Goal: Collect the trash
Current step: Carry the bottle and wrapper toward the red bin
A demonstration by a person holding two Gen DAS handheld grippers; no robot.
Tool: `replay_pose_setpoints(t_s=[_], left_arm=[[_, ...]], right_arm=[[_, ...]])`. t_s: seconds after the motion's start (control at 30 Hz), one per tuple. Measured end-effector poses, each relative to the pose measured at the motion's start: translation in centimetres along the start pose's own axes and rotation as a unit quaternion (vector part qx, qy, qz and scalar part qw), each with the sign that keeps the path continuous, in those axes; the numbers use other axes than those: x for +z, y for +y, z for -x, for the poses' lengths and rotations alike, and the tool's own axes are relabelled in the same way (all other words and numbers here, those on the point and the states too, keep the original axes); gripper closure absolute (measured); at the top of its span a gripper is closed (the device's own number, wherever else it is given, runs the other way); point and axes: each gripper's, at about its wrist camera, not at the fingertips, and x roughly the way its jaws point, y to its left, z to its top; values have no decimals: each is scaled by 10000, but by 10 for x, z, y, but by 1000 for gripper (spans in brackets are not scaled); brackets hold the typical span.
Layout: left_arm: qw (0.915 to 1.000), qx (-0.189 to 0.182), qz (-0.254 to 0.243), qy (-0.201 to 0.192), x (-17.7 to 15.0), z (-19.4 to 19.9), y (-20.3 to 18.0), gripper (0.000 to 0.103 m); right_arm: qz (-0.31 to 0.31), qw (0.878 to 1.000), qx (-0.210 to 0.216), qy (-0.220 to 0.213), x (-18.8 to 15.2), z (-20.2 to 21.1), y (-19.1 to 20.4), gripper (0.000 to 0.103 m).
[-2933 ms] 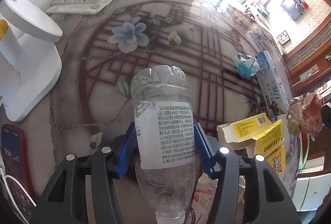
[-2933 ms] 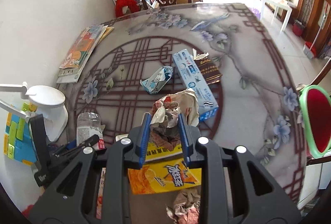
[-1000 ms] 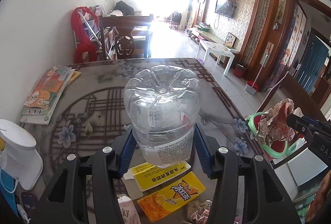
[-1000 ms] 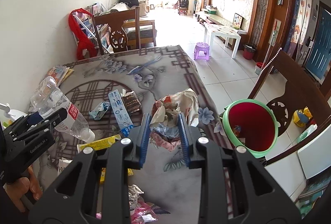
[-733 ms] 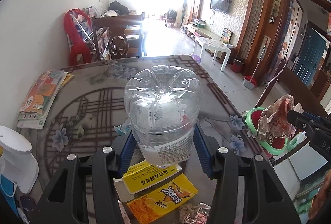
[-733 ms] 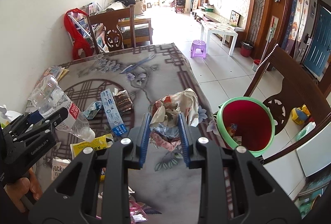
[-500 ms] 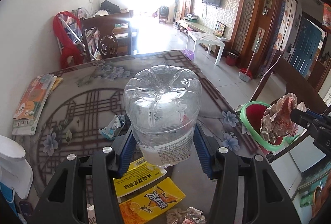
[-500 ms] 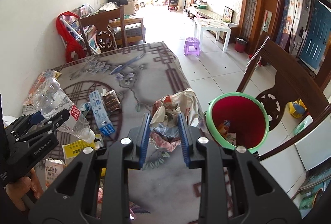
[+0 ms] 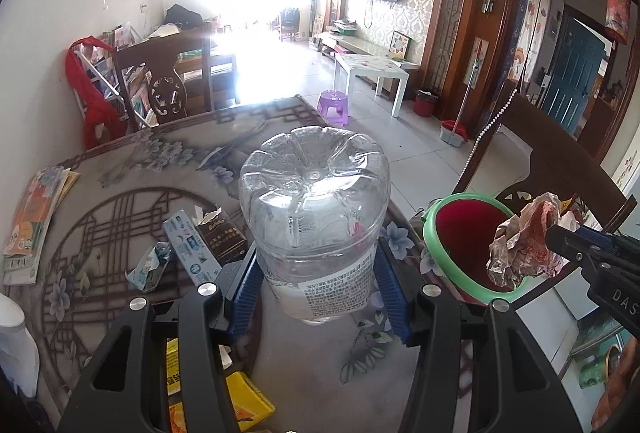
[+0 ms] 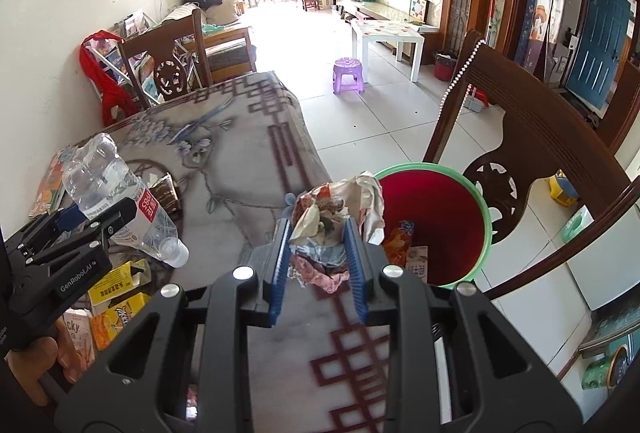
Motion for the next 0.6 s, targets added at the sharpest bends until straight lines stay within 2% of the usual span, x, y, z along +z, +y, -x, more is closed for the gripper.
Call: replay_pose_setpoints(t_s=[0.37, 0.6], left_arm=[[9996, 209, 27, 194, 13, -13, -43, 52], [9995, 297, 27, 117, 25, -16, -69, 52]], right_arm=[[2, 9999, -21, 167, 20, -29, -59, 76], [-16, 9997, -108, 229, 37, -50, -100, 76]])
